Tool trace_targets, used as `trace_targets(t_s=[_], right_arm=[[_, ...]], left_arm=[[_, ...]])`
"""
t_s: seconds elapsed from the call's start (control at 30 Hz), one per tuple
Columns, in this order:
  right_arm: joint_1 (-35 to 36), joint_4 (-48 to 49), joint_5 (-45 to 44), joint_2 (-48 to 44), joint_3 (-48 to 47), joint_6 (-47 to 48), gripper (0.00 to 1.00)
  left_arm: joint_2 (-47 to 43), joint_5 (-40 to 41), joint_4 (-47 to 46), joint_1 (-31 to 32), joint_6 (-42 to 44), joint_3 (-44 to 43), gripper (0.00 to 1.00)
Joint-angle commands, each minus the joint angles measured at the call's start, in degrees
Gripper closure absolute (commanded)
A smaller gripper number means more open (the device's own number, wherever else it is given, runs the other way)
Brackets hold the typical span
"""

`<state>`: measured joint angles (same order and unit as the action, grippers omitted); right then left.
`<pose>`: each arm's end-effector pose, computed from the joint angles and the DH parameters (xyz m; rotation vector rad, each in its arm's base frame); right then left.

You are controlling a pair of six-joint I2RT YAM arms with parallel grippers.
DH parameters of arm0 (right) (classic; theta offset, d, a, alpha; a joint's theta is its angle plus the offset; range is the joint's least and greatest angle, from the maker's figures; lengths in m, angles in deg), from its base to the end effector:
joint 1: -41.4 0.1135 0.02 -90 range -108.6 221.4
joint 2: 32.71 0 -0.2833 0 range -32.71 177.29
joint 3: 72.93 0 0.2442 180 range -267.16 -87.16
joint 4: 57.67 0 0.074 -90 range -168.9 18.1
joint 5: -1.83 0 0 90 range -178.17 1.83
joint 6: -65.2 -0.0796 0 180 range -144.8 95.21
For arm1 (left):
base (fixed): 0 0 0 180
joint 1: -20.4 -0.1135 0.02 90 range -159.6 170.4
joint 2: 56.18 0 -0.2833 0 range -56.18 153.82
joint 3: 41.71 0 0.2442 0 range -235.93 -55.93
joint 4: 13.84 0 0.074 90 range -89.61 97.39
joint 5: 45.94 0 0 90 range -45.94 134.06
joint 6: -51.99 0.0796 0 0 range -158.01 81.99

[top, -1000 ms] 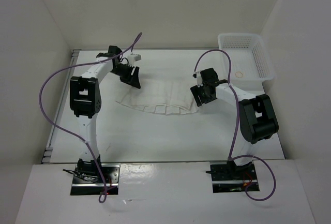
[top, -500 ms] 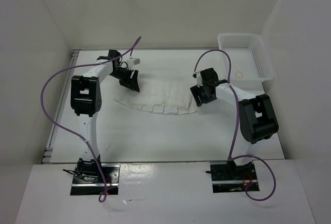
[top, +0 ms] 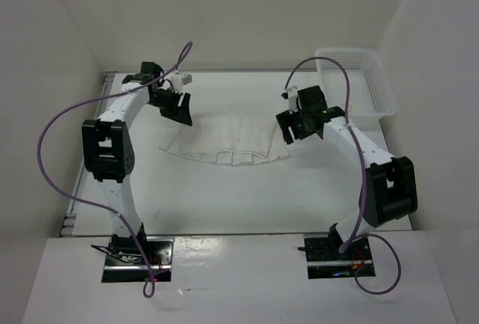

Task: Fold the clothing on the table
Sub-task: Fold the skirt

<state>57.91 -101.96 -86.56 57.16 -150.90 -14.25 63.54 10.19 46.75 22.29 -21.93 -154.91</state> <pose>0.3290 0.0998 0.2188 -0.6078 2.4793 0.0762 0.4558 -0.0594 0.2027 0.5618 2.5315 -0.7173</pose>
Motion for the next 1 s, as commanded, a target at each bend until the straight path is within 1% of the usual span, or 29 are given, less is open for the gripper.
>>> trace_targets(t_s=[0.0,0.07,0.1,0.13,0.17,0.2,0.23,0.27,0.3,0.33,0.37,0.43,0.47,0.53,0.63,0.73,0.8,0.97], right_arm=[[0.27,-4.29,6.38,-6.1,-8.14,1.14,0.2],[0.8,-4.83,9.19,-5.15,-10.69,0.35,0.14],[1.32,-4.83,10.94,-4.36,-10.7,-0.26,0.1],[2.11,-4.83,10.96,-3.39,-11.48,-1.05,0.1],[4.73,-4.22,10.44,-1.03,-12.18,-1.66,0.08],[6.32,-4.21,7.65,0.38,-12.71,-2.45,0.06],[8.08,-3.43,6.4,1.7,-14.2,-3.94,0.04],[9.66,-3.42,5.43,3.11,-15.34,-4.74,0.03],[12.46,-2.73,2.9,5.82,-16.57,-5.88,0.02],[13.8,-2.72,1.75,7.15,-18.94,-8.06,0.02],[15.81,-1.85,0.08,9.95,-21.74,-8.95,0.02],[17.41,-1.22,-1.95,12.78,-24.4,-11.67,0.02],[18.02,-0.7,-2.74,15.92,-25.89,-14.04,0.02],[19.52,-0.7,-4.59,20.41,-30.98,-17.29,0.02],[20.05,-0.7,-7.66,24.29,-34.33,-21.07,0.02],[22.15,-1.22,-13.28,28.43,-39.51,-25.03,0.02],[23.99,-2.36,-17.14,31.58,-41.54,-26.45,0.02],[27.16,-5.44,-19.62,37.92,-47.78,-29.61,0.02]], left_arm=[[-10.55,0.29,1.62,-0.4,-1.48,-0.25,0.33],[-14.94,1.08,1.62,-0.92,-3.06,1.76,0.32],[-16.61,1.61,0.66,-1.53,-3.59,4.73,0.32],[-20.54,3.44,-0.39,-1.54,-5.77,6.94,0.32],[-22.93,4.68,-3.19,-2.32,-6.92,9.22,0.27],[-25.56,5.99,-4.69,-3.2,-7.98,11.68,0.23],[-31.42,9.83,-6.36,-3.82,-10.34,16.75,0.18],[-34.52,11.79,-9.42,-5.22,-10.88,19.24,0.13],[-40.65,13.81,-10.59,-5.84,-10.89,21.52,0.03],[-43.58,18.79,-12.25,-6.63,-12.46,25.29,0.0],[-48.22,20.84,-12.27,-8.03,-12.47,26.98,0.0],[-50.72,23.48,-11.05,-9.79,-13.09,28.92,0.0],[-51.6,24.28,-10.25,-11.37,-13.09,30.58,0.0],[-56.5,24.99,-9.72,-13.65,-14.31,34.35,0.0],[-62.13,26.48,-10.95,-16.03,-14.32,38.24,0.0],[-64.6,27.45,-12.0,-18.85,-14.84,41.75,0.0],[-65.66,26.05,-13.05,-20.52,-14.85,43.6,0.0],[-66.81,24.82,-13.06,-22.11,-14.23,44.22,0.0]])
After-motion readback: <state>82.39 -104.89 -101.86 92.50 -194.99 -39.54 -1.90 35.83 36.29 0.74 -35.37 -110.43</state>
